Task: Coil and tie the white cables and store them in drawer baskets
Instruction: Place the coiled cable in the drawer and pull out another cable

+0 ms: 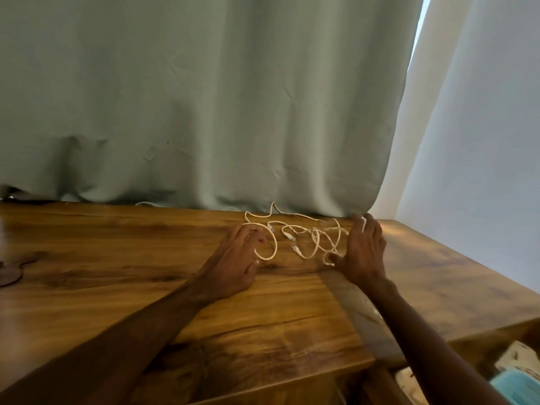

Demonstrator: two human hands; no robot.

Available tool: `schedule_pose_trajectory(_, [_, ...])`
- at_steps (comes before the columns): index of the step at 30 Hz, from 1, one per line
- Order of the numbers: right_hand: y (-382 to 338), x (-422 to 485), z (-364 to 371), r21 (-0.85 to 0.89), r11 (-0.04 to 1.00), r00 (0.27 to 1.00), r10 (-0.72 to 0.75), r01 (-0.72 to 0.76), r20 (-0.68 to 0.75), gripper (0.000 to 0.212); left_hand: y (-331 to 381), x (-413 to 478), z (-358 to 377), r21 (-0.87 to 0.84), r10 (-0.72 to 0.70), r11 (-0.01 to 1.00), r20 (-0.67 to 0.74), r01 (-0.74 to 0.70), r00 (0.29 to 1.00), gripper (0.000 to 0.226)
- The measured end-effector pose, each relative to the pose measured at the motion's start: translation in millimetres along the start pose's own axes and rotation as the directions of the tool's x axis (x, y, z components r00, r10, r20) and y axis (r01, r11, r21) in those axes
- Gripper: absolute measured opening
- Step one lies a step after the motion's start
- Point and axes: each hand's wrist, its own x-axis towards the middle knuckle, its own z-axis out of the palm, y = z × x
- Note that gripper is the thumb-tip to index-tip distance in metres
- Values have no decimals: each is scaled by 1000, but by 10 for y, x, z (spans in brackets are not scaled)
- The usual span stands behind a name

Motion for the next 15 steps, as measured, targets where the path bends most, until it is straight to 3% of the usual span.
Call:
schedule_pose_trajectory(2, [76,197,72,109,986,972,102,-127,211,118,-6,-6,20,0,8,1000,44,-8,999,64])
schedule_pose_trajectory(4, [63,327,103,185,965,932,111,-184,345,87,-37,-16,36,-2,-16,1000,110,17,994,68])
schedule_pose_trajectory(6, [47,403,138,152,975,921,94,-162,379,38,-87,-34,73,5,-48,999,194,48,980,62])
schedule_pose_trajectory(7, [46,425,164,128,981,915,88,-149,394,29,-105,-40,88,10,-70,998,247,69,966,56])
schedule_pose_trajectory(11, [31,459,151,58,994,900,57,-91,433,28,-139,-45,139,14,-139,989,374,144,917,47])
schedule_pose_trajectory(15, [108,623,-5,208,967,927,65,-150,369,12,-135,-46,135,-41,-146,983,404,177,903,48])
